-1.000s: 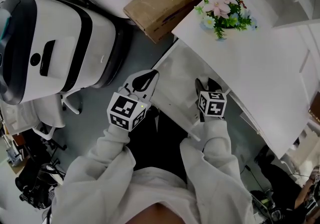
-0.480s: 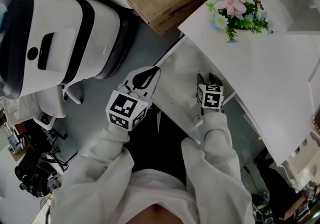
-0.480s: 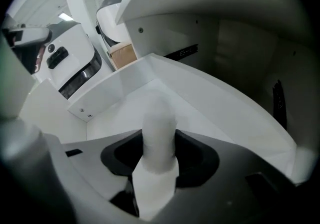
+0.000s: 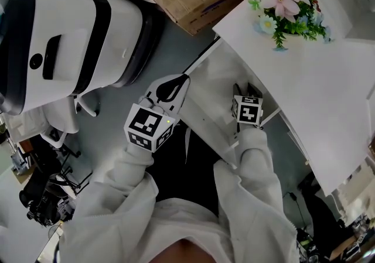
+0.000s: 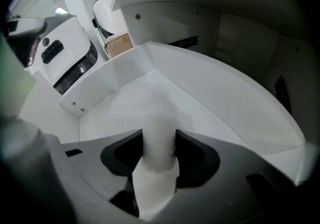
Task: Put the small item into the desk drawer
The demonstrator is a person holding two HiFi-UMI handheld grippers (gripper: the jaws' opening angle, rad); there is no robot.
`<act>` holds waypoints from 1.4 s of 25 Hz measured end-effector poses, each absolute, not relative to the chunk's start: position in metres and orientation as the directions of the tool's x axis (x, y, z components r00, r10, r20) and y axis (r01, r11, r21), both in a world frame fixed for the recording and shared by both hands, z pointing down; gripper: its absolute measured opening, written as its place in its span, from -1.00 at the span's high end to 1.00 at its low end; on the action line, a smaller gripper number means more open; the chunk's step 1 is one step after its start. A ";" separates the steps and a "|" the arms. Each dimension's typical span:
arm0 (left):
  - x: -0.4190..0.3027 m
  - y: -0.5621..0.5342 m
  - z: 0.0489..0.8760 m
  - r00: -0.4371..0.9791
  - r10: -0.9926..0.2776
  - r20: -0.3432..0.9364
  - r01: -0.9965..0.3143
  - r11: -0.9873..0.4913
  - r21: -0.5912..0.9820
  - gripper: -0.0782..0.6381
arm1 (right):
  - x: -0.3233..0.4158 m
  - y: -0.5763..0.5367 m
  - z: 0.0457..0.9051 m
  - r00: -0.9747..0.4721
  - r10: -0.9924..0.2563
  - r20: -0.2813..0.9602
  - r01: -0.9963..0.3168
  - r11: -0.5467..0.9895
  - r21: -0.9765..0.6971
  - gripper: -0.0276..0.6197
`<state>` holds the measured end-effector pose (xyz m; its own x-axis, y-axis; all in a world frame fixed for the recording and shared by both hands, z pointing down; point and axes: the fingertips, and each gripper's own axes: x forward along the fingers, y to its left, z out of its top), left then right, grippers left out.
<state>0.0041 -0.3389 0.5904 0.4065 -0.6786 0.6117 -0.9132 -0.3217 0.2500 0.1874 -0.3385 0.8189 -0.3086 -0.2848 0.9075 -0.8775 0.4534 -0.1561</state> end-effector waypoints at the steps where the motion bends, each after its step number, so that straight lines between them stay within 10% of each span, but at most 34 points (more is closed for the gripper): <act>1: 0.003 -0.338 0.591 0.406 -0.678 0.613 -0.914 -0.321 0.250 0.72 | 0.187 -0.339 0.819 -0.309 -0.285 0.907 -0.879 0.451 -0.158 0.31; 35: 0.009 -0.326 0.555 0.499 -0.684 0.532 -0.863 -0.443 0.241 0.72 | 0.190 -0.339 0.725 -0.359 -0.477 0.802 -0.911 0.364 -0.191 -0.17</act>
